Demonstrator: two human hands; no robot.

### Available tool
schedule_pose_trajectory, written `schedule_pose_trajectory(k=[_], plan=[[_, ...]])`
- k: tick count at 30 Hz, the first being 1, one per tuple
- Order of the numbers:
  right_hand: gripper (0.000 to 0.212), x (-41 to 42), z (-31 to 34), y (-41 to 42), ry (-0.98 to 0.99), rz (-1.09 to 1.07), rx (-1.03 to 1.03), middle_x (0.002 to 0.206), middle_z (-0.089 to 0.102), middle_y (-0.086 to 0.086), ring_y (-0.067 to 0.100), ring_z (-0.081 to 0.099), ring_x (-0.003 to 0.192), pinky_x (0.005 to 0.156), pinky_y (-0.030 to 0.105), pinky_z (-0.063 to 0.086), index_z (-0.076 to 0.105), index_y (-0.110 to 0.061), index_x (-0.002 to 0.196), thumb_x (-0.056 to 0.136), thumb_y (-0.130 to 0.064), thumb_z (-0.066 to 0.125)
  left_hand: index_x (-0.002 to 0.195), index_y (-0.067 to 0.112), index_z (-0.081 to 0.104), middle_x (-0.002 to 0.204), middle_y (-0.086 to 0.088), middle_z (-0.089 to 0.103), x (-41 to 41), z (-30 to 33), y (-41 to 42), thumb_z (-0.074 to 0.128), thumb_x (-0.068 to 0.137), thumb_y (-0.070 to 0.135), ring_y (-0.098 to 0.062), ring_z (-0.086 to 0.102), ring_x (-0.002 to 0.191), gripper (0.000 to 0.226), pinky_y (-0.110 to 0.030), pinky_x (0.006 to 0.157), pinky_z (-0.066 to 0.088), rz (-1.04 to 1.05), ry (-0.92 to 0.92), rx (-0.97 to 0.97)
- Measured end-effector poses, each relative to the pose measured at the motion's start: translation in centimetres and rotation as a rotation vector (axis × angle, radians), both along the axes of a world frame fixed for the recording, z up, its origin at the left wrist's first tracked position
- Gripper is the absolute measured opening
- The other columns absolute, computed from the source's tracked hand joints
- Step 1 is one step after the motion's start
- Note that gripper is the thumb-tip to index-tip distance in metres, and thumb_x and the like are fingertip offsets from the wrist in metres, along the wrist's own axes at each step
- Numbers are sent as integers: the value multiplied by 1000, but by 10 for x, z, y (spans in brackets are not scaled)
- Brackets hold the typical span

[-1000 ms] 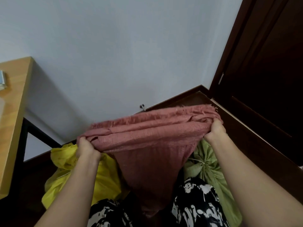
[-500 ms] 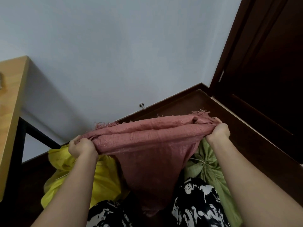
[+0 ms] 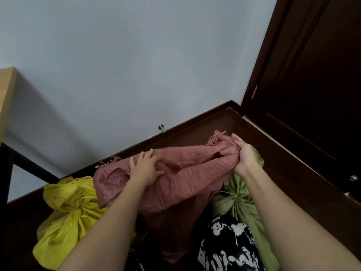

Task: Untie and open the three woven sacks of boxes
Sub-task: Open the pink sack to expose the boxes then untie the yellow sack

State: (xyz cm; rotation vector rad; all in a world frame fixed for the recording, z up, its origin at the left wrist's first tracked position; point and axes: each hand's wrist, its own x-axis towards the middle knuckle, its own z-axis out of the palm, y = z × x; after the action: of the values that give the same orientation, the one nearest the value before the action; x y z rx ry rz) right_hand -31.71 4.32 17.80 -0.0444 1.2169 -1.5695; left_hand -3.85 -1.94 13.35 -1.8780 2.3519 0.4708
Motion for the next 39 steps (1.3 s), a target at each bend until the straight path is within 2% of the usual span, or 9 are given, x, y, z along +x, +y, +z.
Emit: schedule_pose_trajectory(k=[5,11,15,18,21,26,34,37,39], plan=[[26,-16,1,4,60,169,-5,95,71,9,22,71,73,62,34,60,60,-19,121,96,-22,54,97,10,53,114,-18,62,-2,-3,-8,42,99,22,-31,55,109,16,-37,97,36,380,415,-58],[96,-21,-2,-2,722,865,170,130,56,-2,14,59,113,97,35,50,55,-24,132,45,-48,89,108,1,61,106,-18,65,4,14,-42,41,93,17,-31,62,98,29,-38,87,52,780,1008,87],[25,-25,-8,-14,1076,930,296,103,63,-6,16,57,103,98,38,46,72,-23,91,75,-41,78,89,14,51,83,-13,56,0,40,-42,32,91,-5,-21,55,63,27,-21,45,47,795,1144,213],[21,-25,-5,-16,1028,822,254,91,68,-4,20,64,97,96,41,49,71,-21,79,86,-40,67,78,12,55,72,-15,56,4,46,-40,39,85,-5,-24,58,49,24,-26,44,52,819,1185,383],[26,-21,9,-18,793,602,252,83,71,11,24,68,76,74,35,56,70,-8,81,91,-31,63,83,10,74,85,-19,71,9,51,-35,61,75,21,-30,68,69,18,-44,71,58,735,1042,518],[22,-27,11,-26,315,418,313,79,71,14,28,67,72,61,33,53,64,-1,101,89,-19,62,77,24,73,82,2,63,16,50,-30,85,68,26,-1,60,69,15,-17,71,45,128,588,211],[20,-27,-18,-20,79,485,244,80,70,12,23,69,67,61,33,60,65,-7,98,91,-26,62,85,5,67,73,-9,73,13,35,-42,47,100,27,-16,69,62,33,-27,67,56,607,1105,399],[29,-25,-24,-23,216,434,252,91,70,12,22,68,78,63,32,60,64,-6,109,85,-21,71,88,3,65,80,-14,70,1,30,-51,47,100,22,-20,66,69,30,-28,64,55,746,1140,375],[42,-29,-30,-26,664,463,381,108,66,8,21,63,93,78,34,55,62,-12,116,77,-19,79,103,-3,65,98,-20,68,-4,28,-57,47,98,14,-23,65,76,25,-30,68,55,741,1139,372]])
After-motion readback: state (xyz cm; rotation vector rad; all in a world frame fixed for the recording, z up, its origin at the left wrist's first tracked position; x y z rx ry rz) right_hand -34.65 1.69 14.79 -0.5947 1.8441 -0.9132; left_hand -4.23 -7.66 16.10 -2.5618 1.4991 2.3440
